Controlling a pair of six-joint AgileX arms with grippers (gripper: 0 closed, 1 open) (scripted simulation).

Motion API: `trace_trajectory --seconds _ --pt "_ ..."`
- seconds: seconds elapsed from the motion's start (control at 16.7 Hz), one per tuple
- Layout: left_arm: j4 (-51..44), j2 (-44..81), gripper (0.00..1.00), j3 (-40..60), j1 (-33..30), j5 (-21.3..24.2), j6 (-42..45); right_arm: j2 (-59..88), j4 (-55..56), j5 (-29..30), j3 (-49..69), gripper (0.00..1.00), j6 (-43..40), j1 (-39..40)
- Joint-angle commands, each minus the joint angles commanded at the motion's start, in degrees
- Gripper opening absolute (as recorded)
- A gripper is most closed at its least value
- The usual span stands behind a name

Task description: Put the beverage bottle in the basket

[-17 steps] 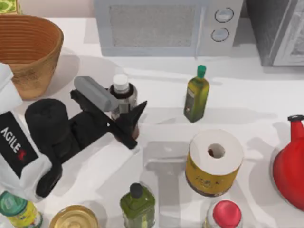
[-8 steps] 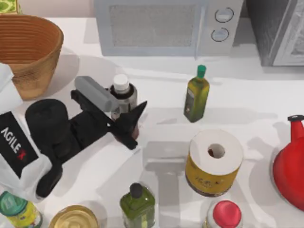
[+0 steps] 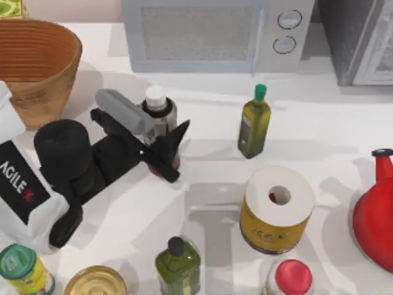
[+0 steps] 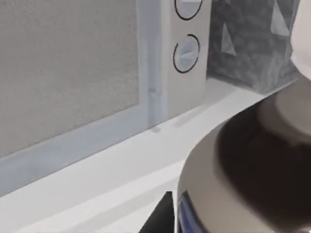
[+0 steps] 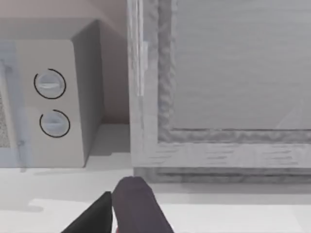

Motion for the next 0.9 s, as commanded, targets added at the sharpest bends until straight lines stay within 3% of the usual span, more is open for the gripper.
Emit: trace_trajectory --seconds 0.24,0.54,0.9 --pt "-11.2 -6.9 0.00 8.8 1.2 -7.3 -2.4 0.0 0.0 0.0 0.0 1.00 0.0 0.0" --pt "-37.2 -20.1 0.00 22.1 9.4 -16.0 -3.9 0.0 0.0 0.0 0.0 1.00 0.0 0.0" --pt "-62.2 -32.9 0.00 30.2 24.4 -17.7 -2.2 0.0 0.0 0.0 0.0 1.00 0.0 0.0"
